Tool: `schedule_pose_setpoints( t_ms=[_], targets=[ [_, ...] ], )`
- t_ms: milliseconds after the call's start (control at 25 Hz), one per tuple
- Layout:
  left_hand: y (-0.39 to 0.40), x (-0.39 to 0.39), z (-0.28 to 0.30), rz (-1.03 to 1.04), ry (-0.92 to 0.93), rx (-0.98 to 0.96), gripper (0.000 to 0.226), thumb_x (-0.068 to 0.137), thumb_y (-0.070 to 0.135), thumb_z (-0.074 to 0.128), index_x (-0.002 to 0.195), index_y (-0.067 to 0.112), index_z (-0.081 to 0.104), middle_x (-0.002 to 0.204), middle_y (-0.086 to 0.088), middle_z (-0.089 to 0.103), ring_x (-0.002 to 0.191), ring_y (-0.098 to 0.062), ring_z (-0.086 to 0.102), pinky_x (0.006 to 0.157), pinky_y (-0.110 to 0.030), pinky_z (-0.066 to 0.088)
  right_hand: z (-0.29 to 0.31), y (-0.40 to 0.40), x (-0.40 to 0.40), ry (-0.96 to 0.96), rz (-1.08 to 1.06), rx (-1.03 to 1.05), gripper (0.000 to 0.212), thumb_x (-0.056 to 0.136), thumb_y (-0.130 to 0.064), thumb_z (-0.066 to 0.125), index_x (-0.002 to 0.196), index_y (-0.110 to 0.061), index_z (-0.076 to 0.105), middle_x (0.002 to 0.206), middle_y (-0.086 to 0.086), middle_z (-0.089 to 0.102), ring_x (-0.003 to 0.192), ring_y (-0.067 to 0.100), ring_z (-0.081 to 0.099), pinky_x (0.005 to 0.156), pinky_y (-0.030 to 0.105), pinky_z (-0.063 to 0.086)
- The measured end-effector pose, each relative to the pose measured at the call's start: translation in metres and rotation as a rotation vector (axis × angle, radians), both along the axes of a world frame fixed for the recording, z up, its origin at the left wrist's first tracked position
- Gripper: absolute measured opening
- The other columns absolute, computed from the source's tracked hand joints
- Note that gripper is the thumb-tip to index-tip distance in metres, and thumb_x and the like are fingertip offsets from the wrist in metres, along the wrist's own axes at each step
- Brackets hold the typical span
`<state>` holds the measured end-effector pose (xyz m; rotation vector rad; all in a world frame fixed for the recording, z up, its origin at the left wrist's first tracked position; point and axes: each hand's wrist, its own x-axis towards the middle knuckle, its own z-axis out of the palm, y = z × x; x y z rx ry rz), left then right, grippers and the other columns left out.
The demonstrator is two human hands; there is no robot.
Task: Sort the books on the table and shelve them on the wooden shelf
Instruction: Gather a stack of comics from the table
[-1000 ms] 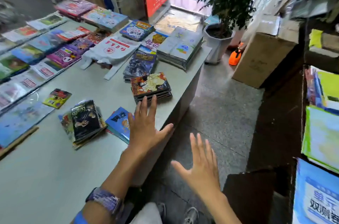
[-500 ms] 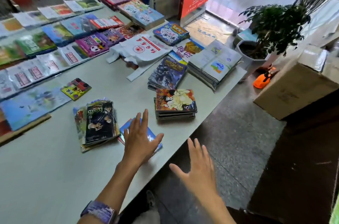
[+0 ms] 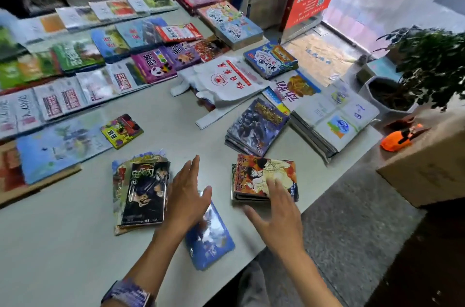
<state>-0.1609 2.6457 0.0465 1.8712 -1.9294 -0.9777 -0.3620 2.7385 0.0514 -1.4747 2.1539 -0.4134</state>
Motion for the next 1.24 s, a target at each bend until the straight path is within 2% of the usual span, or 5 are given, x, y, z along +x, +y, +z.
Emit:
schedule_pose_setpoints(
  t_ms=[200, 520, 800, 1000, 1240],
  targets=[
    [-0.075, -0.058, -0.005, 0.004, 0.033, 0.037, 0.075, 0.096, 0.027, 0.057, 0.159, 0.023, 0.016, 0.165, -0.004, 0.022, 0.151, -0.023, 0.02, 0.123, -0.043, 0.02, 0.002, -0.089, -0.062, -0.088, -0.117, -0.097, 0.058, 0.094, -0.043, 0.064, 0.146, -0.02, 0.049, 0.15, 0.001, 0.052, 0.138, 0.024, 0.046, 0.113, 0.045, 0.036],
    [-0.193, -0.148, -0.054, 0.062, -0.065, 0.277, 0.076, 0.091, 0.034, 0.062, 0.156, 0.02, 0.025, 0.158, -0.01, 0.037, 0.139, -0.032, 0.042, 0.111, -0.042, 0.04, -0.07, -0.217, -0.149, -0.453, -0.229, 0.24, 0.053, 0.091, -0.035, 0.067, 0.139, -0.021, 0.049, 0.137, 0.003, 0.058, 0.121, 0.024, 0.057, 0.094, 0.033, 0.044],
    [-0.229, -0.158, -0.089, 0.21, 0.026, 0.514, 0.068, 0.082, 0.049, 0.073, 0.137, 0.014, 0.052, 0.136, -0.012, 0.06, 0.12, -0.03, 0.059, 0.102, -0.035, 0.046, -0.123, -0.257, -0.155, -0.996, -0.598, 0.556, 0.018, 0.082, -0.022, 0.077, 0.089, -0.019, 0.06, 0.066, -0.008, 0.054, 0.046, 0.002, 0.047, 0.039, 0.019, 0.039],
    [-0.244, -0.152, -0.098, 0.326, 0.13, 0.603, 0.059, 0.069, 0.054, 0.081, 0.108, 0.012, 0.069, 0.11, -0.009, 0.07, 0.101, -0.025, 0.065, 0.091, -0.036, 0.05, -0.128, -0.258, -0.15, -1.06, -0.662, 0.49, 0.034, 0.08, -0.023, 0.082, 0.108, -0.016, 0.065, 0.105, 0.002, 0.073, 0.095, 0.019, 0.067, 0.064, 0.028, 0.049],
    [-0.235, -0.152, -0.113, 0.329, 0.188, 0.787, 0.07, 0.056, 0.073, 0.077, 0.096, 0.016, 0.071, 0.098, -0.007, 0.076, 0.091, -0.023, 0.07, 0.084, -0.036, 0.054, -0.129, -0.255, -0.157, -0.932, -0.607, 0.448, 0.037, 0.075, -0.024, 0.084, 0.107, -0.018, 0.066, 0.107, 0.003, 0.075, 0.098, 0.023, 0.071, 0.096, 0.048, 0.057]
  ],
)
